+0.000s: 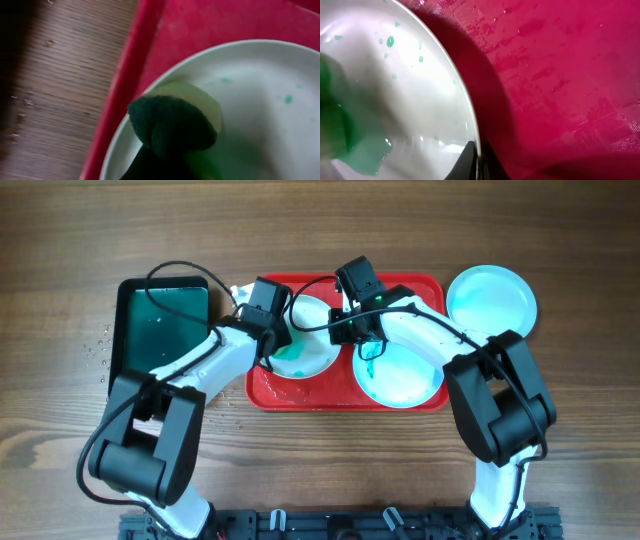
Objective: Clean dirty plates on tray and stack at the side
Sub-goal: 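Scrub the held plate with the sponge in the left gripper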
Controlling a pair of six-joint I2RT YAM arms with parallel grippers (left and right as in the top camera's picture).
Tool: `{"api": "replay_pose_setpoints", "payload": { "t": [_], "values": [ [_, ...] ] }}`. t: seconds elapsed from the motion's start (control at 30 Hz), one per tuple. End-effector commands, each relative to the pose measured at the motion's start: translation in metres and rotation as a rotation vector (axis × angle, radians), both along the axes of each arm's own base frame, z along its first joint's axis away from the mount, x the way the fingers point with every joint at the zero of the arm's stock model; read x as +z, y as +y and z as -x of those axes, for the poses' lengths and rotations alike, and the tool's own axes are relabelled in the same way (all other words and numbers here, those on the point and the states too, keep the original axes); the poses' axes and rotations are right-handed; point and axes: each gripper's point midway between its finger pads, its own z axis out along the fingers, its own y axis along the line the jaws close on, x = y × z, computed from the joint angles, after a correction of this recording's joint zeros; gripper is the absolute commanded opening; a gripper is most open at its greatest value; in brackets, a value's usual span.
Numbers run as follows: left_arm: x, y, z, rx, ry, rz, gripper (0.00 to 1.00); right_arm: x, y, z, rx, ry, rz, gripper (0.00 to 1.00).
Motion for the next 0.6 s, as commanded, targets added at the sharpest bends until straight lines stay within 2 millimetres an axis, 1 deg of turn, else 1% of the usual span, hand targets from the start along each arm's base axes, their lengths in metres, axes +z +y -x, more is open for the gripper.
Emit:
{"api": "replay_pose_setpoints", "payload": {
  "t": [0.0, 0.03, 0.07, 0.1, 0.13, 0.17, 0.2, 0.23, 0.3, 0.33, 0.4, 0.43, 0.47, 0.5, 0.53, 0.57],
  "values": [
    [0.029, 0.028, -0.005, 0.023, -0.081, -0.131, 0.04, -0.017, -0.01, 0.012, -0.001, 0.048, 0.054, 0.04],
    [0.037, 0.025, -0.006, 0.019, -0.099, -0.106, 0.04, -0.017, -0.01, 0.012, -0.001, 0.048, 0.054, 0.04],
    [0.046, 0.012, -0.006, -0.009, -0.113, -0.029, 0.04, -0.017, -0.01, 0.012, -0.001, 0.047, 0.053, 0.04],
    [0.051, 0.001, -0.005, -0.035, -0.116, 0.031, 0.04, -0.017, -0.01, 0.012, -0.001, 0.046, 0.052, 0.04],
    [0.054, -0.022, -0.003, -0.097, -0.103, 0.147, 0.04, -0.017, -0.01, 0.011, -0.001, 0.044, 0.051, 0.04],
    [0.053, -0.035, -0.001, -0.135, -0.085, 0.214, 0.04, -0.017, -0.009, 0.011, -0.001, 0.043, 0.05, 0.04],
    [0.048, -0.046, 0.003, -0.161, -0.058, 0.266, 0.04, -0.017, -0.009, 0.011, -0.001, 0.043, 0.05, 0.04],
    [0.037, -0.051, 0.007, -0.151, -0.02, 0.297, 0.04, -0.017, -0.009, 0.011, -0.001, 0.044, 0.05, 0.04],
    [0.021, -0.054, 0.012, -0.149, 0.025, 0.294, 0.04, -0.017, -0.009, 0.011, -0.001, 0.044, 0.05, 0.04],
    [0.006, -0.056, 0.017, -0.152, 0.066, 0.281, 0.04, -0.017, -0.009, 0.011, -0.001, 0.044, 0.05, 0.04],
    [-0.011, -0.055, 0.022, -0.164, 0.106, 0.26, 0.04, -0.017, -0.01, 0.011, -0.001, 0.044, 0.051, 0.04],
    [-0.018, -0.05, 0.023, -0.175, 0.116, 0.225, 0.04, -0.017, -0.01, 0.011, -0.001, 0.044, 0.051, 0.04],
    [-0.022, -0.033, 0.022, -0.142, 0.11, 0.129, 0.04, -0.017, -0.01, 0.011, -0.001, 0.044, 0.051, 0.04],
    [-0.022, -0.021, 0.021, -0.116, 0.103, 0.068, 0.04, -0.017, -0.01, 0.011, -0.001, 0.045, 0.051, 0.04],
    [-0.017, -0.001, 0.018, -0.072, 0.079, -0.033, 0.04, -0.017, -0.01, 0.011, -0.001, 0.044, 0.052, 0.04],
    [-0.012, 0.011, 0.017, -0.046, 0.063, -0.091, 0.04, -0.017, -0.01, 0.011, 0.0, 0.044, 0.051, 0.04]
  ]
}}
